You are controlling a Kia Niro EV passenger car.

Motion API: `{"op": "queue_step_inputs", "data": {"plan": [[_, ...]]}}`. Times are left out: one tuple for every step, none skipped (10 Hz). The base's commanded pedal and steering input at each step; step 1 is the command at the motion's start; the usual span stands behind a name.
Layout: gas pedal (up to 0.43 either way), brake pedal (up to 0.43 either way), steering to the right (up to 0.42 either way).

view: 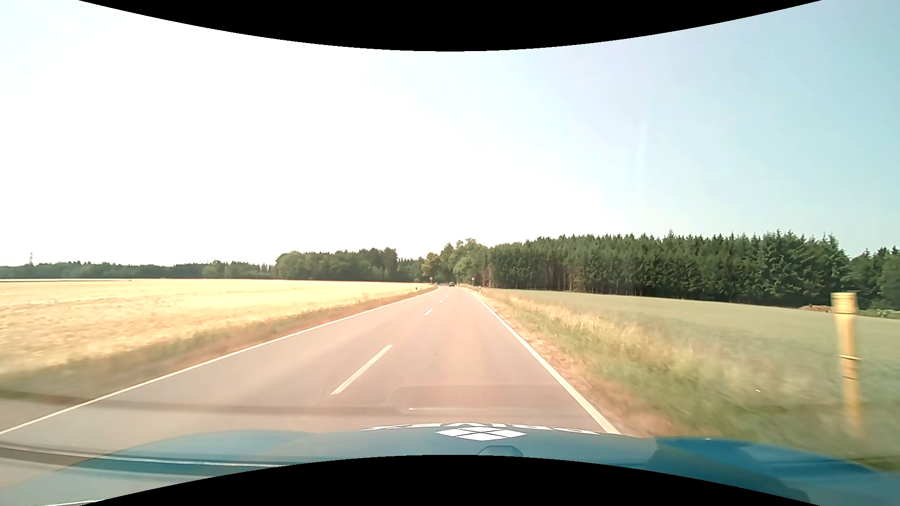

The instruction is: Follow the waypoints while adhering to traffic rules and regulations

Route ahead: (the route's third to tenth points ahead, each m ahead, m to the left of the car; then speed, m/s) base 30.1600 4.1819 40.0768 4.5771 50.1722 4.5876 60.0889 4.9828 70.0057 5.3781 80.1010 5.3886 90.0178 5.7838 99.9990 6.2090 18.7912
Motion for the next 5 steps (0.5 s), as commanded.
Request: {"op": "queue_step_inputs", "data": {"plan": [[0.157,0.000,-0.003],[0.157,0.000,-0.003],[0.157,0.000,-0.003],[0.169,0.000,-0.002],[0.169,0.000,-0.002]]}}
